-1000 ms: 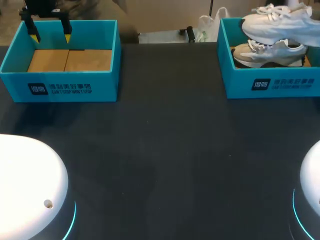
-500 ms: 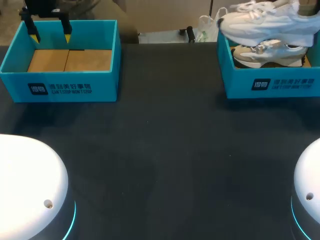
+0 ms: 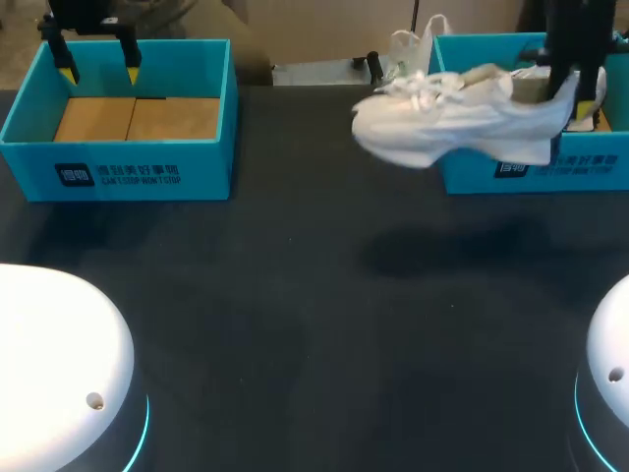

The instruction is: Take the shoe out of the shoebox, open the shoe tongue, remove and reinsert the insole, then place the shoe into the shoebox

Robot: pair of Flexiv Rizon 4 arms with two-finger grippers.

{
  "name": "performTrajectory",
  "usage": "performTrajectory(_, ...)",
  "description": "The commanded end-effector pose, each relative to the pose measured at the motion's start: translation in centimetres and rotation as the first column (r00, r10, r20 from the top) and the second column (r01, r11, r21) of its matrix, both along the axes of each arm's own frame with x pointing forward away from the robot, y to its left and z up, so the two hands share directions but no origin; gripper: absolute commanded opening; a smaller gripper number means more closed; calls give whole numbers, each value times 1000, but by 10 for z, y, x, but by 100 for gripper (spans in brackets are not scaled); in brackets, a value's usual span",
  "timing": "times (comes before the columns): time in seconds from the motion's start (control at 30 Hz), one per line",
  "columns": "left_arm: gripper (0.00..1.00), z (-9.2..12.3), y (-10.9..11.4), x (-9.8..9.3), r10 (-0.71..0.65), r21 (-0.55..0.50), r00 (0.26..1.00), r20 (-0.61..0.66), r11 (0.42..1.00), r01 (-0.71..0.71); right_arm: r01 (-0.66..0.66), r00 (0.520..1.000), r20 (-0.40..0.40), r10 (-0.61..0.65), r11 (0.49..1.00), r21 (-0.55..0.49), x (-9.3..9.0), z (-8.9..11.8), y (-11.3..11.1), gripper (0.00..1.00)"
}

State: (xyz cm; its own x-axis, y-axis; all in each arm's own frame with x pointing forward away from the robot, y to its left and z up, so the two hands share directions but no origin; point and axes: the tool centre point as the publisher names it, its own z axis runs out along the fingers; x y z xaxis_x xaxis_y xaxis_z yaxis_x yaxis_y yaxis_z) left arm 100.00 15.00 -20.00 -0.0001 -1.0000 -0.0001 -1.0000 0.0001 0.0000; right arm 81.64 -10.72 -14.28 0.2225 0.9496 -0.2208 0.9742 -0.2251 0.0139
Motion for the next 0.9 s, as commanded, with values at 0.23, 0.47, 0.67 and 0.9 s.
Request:
performTrajectory(0.23, 100, 0, 0, 0, 0, 0, 1000, 0, 1000, 0, -32, 987, 156, 36, 999, -31, -17, 1, 0, 0)
performTrajectory(0.47, 100, 0, 0, 0, 0, 0, 1000, 0, 1000, 0, -42, 986, 160, 41, 999, 4, -21, -8, 8, 0)
performTrajectory(0.67, 100, 0, 0, 0, 0, 0, 1000, 0, 1000, 0, -49, 989, 143, 45, 999, 21, -48, -44, 40, 0)
performTrajectory(0.9, 100, 0, 0, 0, 0, 0, 1000, 0, 1000, 0, -51, 992, 115, 45, 997, 50, -74, -91, 77, 0)
